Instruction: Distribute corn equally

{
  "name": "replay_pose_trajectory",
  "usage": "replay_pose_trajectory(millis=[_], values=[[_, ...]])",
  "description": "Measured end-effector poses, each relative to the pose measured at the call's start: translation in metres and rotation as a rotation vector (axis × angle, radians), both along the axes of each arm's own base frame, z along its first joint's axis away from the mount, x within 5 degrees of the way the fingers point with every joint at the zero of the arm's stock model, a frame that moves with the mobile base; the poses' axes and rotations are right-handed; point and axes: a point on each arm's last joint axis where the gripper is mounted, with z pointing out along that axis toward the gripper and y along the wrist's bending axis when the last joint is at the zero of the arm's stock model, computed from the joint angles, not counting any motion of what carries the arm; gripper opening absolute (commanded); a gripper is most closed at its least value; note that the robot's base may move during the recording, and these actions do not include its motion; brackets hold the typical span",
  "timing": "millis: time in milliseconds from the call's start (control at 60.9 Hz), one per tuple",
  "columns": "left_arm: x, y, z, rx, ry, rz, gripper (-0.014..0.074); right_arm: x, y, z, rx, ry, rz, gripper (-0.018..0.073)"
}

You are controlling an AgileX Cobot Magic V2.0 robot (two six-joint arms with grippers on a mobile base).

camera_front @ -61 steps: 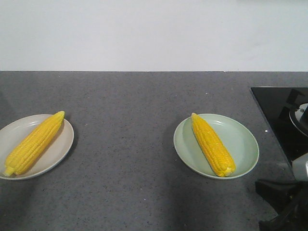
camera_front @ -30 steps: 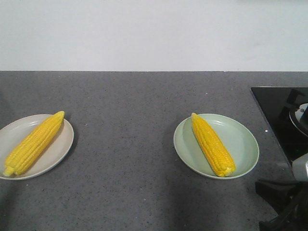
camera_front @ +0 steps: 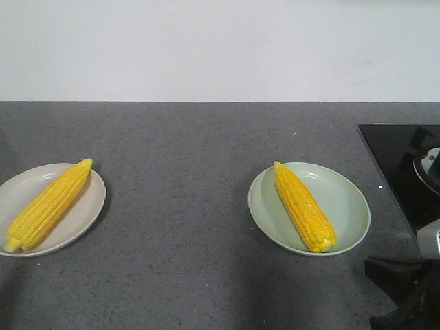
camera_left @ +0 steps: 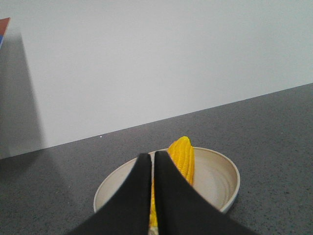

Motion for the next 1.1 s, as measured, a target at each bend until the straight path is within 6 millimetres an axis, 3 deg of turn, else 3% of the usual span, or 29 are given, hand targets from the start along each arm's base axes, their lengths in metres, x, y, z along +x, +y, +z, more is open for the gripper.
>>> replay_pose_trajectory(millis=[526, 1101], values=[[0.0001, -0.0002, -0.0014, -0.129, 0.025, -0.011, -0.0006, 0.0000, 0.0000, 0.0000, 0.000, 0.000, 0.000, -0.0006], [0.0001, -0.0002, -0.0015, -0.140, 0.026, -0.012, -0.0006, -0.0001, 0.0000, 0.0000, 0.000, 0.001, 0.000, -0.0006]])
